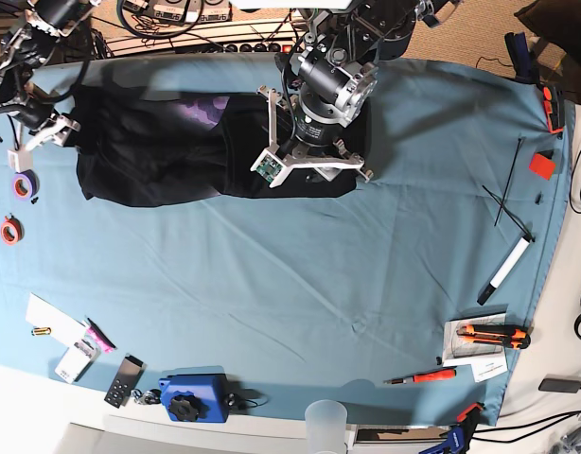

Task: Layout the t-shirt on the table in an organized manner, then fold the t-shirt properly
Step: 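Hold the strip's middle down with the left gripper, then lift the strip end with the right gripper and fold it toward the left gripper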

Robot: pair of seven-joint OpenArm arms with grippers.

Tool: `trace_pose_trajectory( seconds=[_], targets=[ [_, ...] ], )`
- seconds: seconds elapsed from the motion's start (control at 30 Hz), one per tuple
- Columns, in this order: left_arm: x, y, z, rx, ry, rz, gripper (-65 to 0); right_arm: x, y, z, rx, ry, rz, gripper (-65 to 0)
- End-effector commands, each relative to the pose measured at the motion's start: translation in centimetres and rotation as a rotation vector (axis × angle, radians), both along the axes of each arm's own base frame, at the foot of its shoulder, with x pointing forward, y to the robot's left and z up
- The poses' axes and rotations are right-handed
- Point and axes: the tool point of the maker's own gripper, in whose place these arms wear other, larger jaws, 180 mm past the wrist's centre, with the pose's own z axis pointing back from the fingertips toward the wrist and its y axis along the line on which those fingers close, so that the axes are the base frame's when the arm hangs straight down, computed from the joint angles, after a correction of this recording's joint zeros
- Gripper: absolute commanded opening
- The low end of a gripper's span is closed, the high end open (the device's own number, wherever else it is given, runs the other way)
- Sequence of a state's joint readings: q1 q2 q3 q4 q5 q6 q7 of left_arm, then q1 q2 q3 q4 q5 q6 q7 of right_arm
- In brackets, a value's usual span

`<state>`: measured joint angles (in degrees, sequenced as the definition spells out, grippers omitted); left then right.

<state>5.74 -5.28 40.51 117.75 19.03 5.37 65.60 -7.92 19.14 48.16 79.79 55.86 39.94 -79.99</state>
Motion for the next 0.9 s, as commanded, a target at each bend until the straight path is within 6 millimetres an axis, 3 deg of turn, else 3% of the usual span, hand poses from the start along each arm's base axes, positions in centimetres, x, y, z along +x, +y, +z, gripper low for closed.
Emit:
trace_pose_trajectory(
  seconds=[0.0, 0.17, 0.43, 0.5, 0.67, 0.77, 0.87],
  targets=[
    [0.6, -0.4, 1.2, -0.028, -0.041, 0.001, -37.1, 0.3, -0.3, 0.6, -0.013, -0.017, 0.004, -27.7],
    [0.6, -0.4, 1.2, -0.028, -0.042, 0.001, -37.1, 0.3, 1.3, 0.0, 0.035, -0.026, 0.01, -27.7],
    [0.8, -0.8, 1.7, -0.048, -0.068, -0.009, -37.1, 0.7, 5.5, -0.6, 0.126, -0.029, 0.126, -27.9],
    [0.8, -0.8, 1.6, -0.049, -0.066, -0.009, -37.1, 0.9, 6.3, -0.9, 0.128, -0.017, 0.154, -33.8],
    [0.8, -0.8, 1.6, -0.048, -0.065, -0.01, -37.1, 0.4, 6.6, -2.1, 0.081, 0.048, 0.19, -65.0],
    [0.8, -0.8, 1.6, -0.047, -0.062, -0.008, -37.1, 0.4, 5.2, -2.1, 0.006, 0.081, 0.196, -65.0],
    [0.8, -0.5, 1.5, -0.051, -0.053, 0.018, -37.1, 0.8, 2.1, -1.1, -0.161, 0.125, 0.202, -65.0]
  ],
)
